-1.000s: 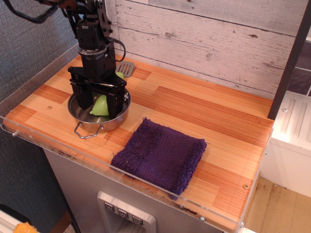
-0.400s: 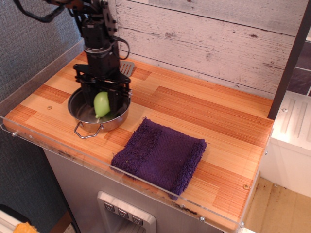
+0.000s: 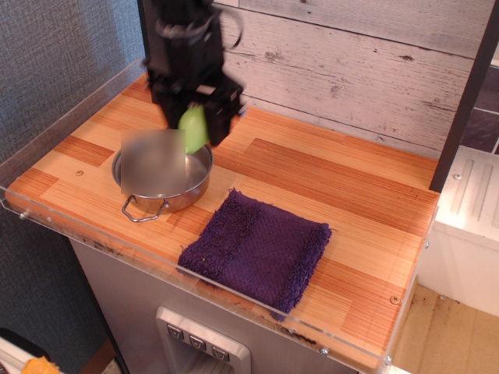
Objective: Move pear to towel
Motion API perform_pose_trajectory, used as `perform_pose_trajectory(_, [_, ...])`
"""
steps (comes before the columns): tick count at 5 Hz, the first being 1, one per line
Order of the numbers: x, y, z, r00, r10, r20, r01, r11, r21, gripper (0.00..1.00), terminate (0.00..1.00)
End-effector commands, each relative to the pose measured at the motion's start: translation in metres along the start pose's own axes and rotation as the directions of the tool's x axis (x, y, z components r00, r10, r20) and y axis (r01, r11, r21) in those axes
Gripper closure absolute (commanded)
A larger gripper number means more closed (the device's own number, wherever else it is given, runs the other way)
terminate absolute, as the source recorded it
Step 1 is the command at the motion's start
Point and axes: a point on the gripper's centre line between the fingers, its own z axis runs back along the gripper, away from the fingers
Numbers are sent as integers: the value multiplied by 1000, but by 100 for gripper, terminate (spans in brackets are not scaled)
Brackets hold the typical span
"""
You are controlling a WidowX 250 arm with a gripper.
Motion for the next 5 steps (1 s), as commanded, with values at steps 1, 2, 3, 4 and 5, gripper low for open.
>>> perform_pose_trajectory(1, [-37, -58, -4, 998, -15, -54, 15, 1000, 8, 100, 0])
perform_pose_trajectory(2, [-49, -64, -25, 995, 2, -100, -1, 1000, 11, 100, 0])
perform_pose_trajectory(3, [-51, -63, -27, 995, 1, -96, 1, 1000, 21, 100, 0])
perform_pose_trajectory(4, [-51, -64, -29, 996, -5, -86, 7, 1000, 20, 0, 0])
perform_pose_trajectory(5, [-47, -63, -23, 998, -14, -58, 15, 1000, 18, 0, 0])
